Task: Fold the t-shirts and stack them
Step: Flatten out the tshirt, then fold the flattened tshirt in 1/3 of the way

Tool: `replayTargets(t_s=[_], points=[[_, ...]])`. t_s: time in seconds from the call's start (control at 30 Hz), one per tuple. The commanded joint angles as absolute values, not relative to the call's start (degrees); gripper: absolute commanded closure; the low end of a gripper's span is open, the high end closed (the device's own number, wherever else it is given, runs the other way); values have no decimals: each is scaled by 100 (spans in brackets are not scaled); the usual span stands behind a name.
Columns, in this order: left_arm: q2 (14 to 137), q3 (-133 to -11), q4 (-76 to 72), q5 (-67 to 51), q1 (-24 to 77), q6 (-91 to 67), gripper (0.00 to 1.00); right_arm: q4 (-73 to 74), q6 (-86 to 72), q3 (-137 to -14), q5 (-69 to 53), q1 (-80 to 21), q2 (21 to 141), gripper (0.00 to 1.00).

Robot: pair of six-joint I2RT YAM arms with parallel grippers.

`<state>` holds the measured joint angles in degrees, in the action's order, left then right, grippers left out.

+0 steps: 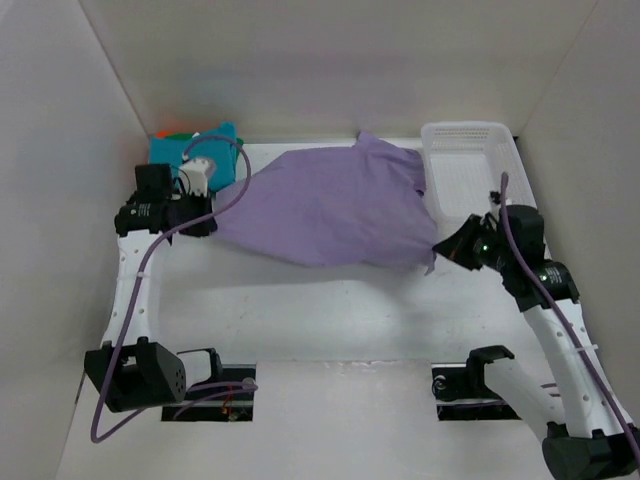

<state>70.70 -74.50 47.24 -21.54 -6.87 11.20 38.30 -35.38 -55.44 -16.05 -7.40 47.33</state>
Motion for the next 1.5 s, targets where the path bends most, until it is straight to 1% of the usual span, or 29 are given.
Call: replayTargets(t_s=[0.0, 0.1, 0.2, 0.4, 0.5, 0.6, 0.77, 0.9, 1.03, 1.27, 1.47], points=[[6733, -6525, 5738, -1969, -646, 1853, 100, 5033, -3525, -5204, -1565, -1128, 4465, 100], [6601, -5777, 6125, -1662, -690, 2249, 100, 5728, -3420, -5142, -1442, -1287, 4430, 100], [6496, -5354, 6485, -1337, -751, 2582, 100, 6247, -3147, -5308, -1433, -1287, 4552, 100], [6398, -5519, 7136, -1327, -848, 3023, 100, 6768, -2611, -5949, -1292, -1218, 4869, 100], [6608, -5660, 6918, -1371, -927, 3059, 99, 6357, -2488, -6082, -1310, -1103, 5132, 100], [7039, -5967, 6610, -1546, -1067, 2901, 99, 5514, -2470, -6152, -1380, -1111, 5641, 100], [7865, -6599, 6162, -1881, -1463, 2550, 99, 3905, -2487, -6310, -1573, -963, 6660, 100], [8261, -6873, 5872, -2021, -1648, 2198, 97, 3104, -2479, -6573, -1679, -769, 7574, 100], [8534, -6812, 5687, -2057, -1727, 2013, 97, 2865, -2365, -6986, -1652, -611, 8260, 100], [8982, -6899, 5335, -2179, -1947, 1679, 97, 2927, -2206, -7619, -1556, -417, 8973, 100], [9562, -7180, 5309, -2276, -1929, 1644, 96, 3050, -2074, -7857, -1494, -452, 9492, 100]])
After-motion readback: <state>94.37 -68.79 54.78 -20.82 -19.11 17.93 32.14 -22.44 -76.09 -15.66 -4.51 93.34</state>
